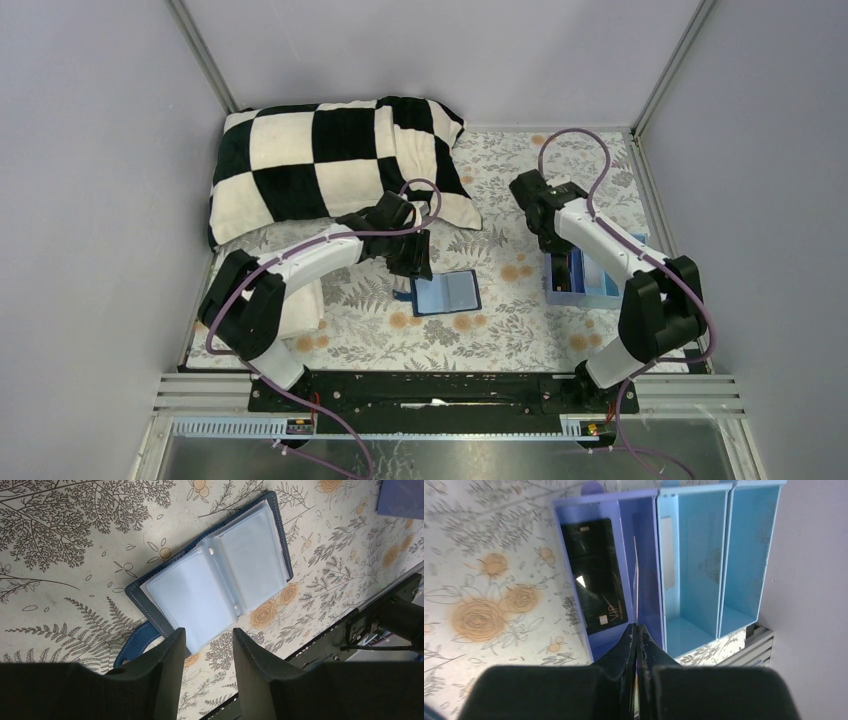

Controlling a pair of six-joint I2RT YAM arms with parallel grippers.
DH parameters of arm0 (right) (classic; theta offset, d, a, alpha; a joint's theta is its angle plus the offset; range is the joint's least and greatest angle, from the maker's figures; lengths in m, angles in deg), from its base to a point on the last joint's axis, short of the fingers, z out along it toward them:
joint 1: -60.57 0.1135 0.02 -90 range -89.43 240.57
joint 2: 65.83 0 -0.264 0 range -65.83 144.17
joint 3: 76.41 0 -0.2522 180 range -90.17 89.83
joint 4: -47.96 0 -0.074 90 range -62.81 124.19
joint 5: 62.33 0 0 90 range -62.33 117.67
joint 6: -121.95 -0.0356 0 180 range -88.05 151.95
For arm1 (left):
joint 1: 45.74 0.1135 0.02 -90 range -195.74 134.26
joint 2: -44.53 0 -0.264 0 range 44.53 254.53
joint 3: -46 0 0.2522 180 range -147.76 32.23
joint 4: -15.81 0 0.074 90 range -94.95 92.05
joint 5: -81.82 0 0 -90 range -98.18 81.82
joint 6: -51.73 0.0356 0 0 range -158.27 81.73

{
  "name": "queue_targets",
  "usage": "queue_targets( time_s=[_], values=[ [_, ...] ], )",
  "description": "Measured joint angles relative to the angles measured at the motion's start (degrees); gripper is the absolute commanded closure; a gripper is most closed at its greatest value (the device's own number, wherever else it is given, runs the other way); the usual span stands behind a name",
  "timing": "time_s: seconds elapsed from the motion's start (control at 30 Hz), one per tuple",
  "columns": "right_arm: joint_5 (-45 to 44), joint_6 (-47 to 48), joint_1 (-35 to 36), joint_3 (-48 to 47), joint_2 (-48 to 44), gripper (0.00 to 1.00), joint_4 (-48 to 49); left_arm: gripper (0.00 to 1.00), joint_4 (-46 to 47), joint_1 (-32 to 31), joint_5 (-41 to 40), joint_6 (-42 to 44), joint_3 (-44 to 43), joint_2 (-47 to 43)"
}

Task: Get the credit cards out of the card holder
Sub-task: Place the credit card in the storage box.

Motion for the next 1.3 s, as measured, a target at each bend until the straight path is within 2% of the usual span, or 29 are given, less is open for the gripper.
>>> queue_targets(
  time_s=[0.23,0.73,0.8,0.97,1.1,1.23,1.3],
  values=[
    [0.00,0.26,-1.16,5.55,1.49,1.00,2.40,0.56,0.00,0.07,-0.28,0.48,0.00,1.07],
    [0.98,1.44,-1.81,8.50,3.30,1.00,7.98,0.56,4.20,3.56,2.36,-0.20,1.81,2.21],
    [1.66,1.64,-1.81,8.59,3.30,0.96,8.20,0.56,4.50,3.58,2.36,-0.20,2.08,2.21],
    [3.65,2.16,-1.81,8.59,3.52,0.78,8.81,0.56,4.48,3.58,2.10,-0.09,2.38,2.21],
    [4.48,2.43,-1.81,8.41,3.54,0.70,8.66,0.56,4.48,3.72,2.21,0.00,2.38,2.21],
    [4.50,2.62,-1.81,7.15,3.54,0.56,7.37,0.56,4.46,3.80,2.51,-0.02,2.38,2.21],
    [4.48,2.75,-1.81,5.68,3.54,0.53,6.21,0.56,4.46,3.80,2.47,-0.02,2.38,2.19]
  ],
)
